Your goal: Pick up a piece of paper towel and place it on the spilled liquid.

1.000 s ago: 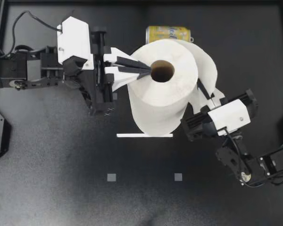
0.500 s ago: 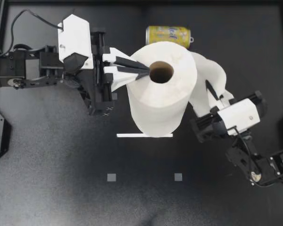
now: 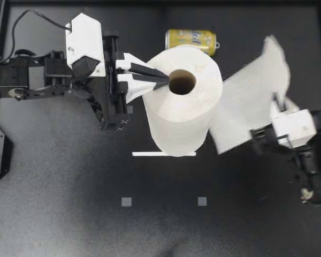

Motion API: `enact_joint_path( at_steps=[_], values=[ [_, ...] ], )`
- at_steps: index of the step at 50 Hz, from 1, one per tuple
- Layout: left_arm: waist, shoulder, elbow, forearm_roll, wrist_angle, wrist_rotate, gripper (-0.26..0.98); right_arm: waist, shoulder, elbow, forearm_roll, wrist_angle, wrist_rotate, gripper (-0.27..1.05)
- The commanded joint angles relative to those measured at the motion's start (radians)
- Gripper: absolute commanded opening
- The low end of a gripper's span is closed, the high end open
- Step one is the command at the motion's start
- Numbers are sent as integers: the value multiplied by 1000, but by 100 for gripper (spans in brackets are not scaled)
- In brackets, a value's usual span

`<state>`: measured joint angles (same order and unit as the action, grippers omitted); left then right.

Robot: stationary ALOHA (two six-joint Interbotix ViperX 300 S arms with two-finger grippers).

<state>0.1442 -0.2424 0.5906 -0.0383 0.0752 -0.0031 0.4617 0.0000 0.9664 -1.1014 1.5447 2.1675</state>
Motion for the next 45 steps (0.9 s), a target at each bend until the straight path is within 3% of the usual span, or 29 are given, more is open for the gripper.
enact_joint_path(
  at_steps=[1,9,19,31,45],
  values=[
    [6,37,52,-3,51,-14,11,15,-54,14,38,48,-44,-16],
    [6,37,52,-3,46,-15,11,17,-103,29,55,77,-121,-16],
    [6,31,46,-2,-11,-8,11,-14,-160,58,-67,-120,-54,-16],
    [-3,6,44,-3,-72,0,11,-196,-221,149,-189,-316,21,-16],
    [-8,-57,57,-2,-233,-2,11,-472,-244,166,-416,-525,18,-16]
  ],
)
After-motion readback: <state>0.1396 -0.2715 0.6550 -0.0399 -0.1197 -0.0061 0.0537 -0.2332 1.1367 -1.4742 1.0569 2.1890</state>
